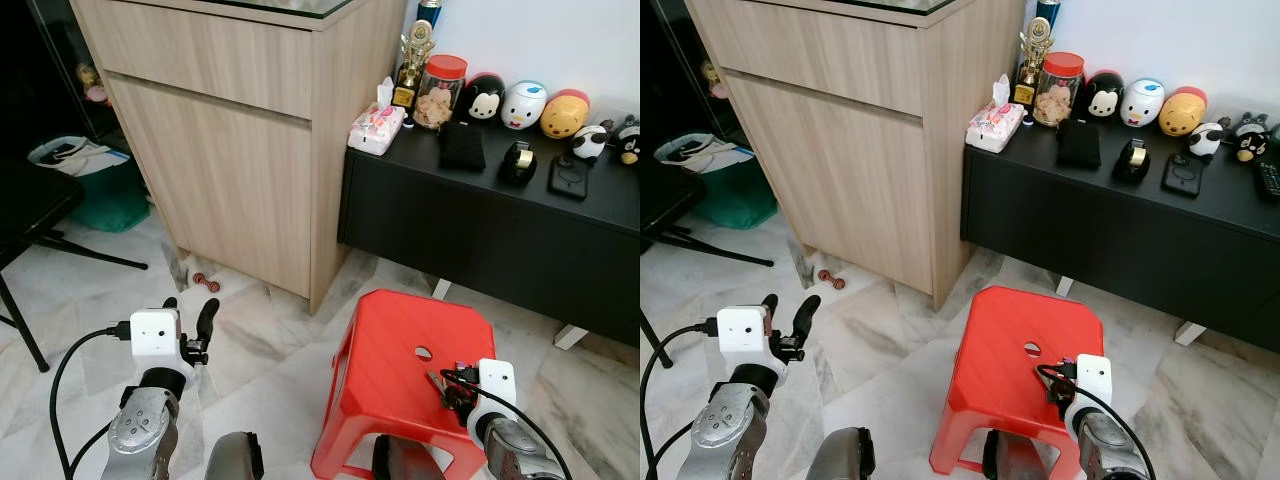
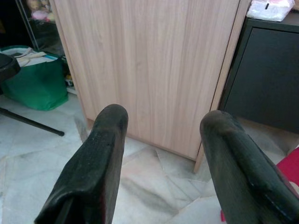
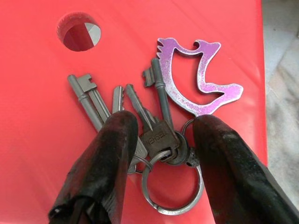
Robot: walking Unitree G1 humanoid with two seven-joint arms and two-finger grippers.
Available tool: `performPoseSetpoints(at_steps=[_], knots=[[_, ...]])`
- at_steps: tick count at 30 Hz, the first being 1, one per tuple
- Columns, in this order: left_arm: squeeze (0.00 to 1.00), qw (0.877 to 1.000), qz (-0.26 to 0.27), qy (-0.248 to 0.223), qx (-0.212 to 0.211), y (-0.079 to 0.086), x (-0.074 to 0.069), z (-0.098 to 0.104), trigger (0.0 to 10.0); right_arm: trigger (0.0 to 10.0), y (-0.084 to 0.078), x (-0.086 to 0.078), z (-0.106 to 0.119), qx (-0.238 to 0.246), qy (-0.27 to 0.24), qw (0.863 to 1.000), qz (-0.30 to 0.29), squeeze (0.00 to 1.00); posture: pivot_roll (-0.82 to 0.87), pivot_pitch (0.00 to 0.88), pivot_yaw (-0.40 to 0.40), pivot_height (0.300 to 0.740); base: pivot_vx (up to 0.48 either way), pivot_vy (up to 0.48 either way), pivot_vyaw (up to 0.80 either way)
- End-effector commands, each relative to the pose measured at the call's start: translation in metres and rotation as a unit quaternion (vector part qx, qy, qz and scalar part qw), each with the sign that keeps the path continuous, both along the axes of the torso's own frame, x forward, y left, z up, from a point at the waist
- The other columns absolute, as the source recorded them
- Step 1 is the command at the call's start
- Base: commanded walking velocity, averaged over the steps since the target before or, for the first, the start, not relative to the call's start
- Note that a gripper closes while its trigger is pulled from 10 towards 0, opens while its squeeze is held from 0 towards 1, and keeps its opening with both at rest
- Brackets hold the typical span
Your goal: Hang keys on a hook
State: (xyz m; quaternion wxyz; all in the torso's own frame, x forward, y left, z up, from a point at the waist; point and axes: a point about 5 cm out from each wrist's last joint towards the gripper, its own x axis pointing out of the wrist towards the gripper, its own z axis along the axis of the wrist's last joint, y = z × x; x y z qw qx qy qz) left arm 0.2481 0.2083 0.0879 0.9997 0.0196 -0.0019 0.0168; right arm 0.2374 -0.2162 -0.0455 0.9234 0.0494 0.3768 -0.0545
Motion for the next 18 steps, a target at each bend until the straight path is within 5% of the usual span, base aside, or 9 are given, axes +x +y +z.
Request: performPoseSetpoints(at_steps=[1,3,4,5,18], knots=[[0.00,1.000,-0.004,0.011,-0.001,-0.0010,-0.0011,-0.0026,10.0,10.0,-0.0010,-0.0127,-0.0092,0.013,0.023,1.000,-0.001,0.00,0.03,0.060,-0.049,0.610,0.000,0.000,0.00],[0.00,1.000,-0.004,0.011,0.000,-0.0009,-0.0012,-0.0027,10.0,10.0,0.0000,-0.0119,-0.0087,0.019,0.017,1.000,0.003,0.00,0.03,0.060,-0.049,0.610,0.000,0.000,0.00],[0.00,1.000,-0.003,0.011,0.000,-0.0008,-0.0012,-0.0028,10.0,3.6,-0.0003,-0.0113,-0.0081,0.019,0.012,1.000,0.004,0.00,0.03,0.060,-0.049,0.610,0.000,0.000,0.00],[0.00,1.000,-0.003,0.011,0.000,-0.0007,-0.0012,-0.0029,10.0,0.0,-0.0003,-0.0113,-0.0081,0.022,0.010,1.000,0.003,0.00,0.03,0.060,-0.049,0.610,0.000,0.000,0.00],[0.00,1.000,-0.004,0.013,0.000,-0.0012,0.0001,-0.0040,10.0,0.0,0.0026,-0.0129,-0.0104,0.021,0.013,1.000,0.004,0.00,0.03,0.056,-0.051,0.610,0.000,0.000,0.00]])
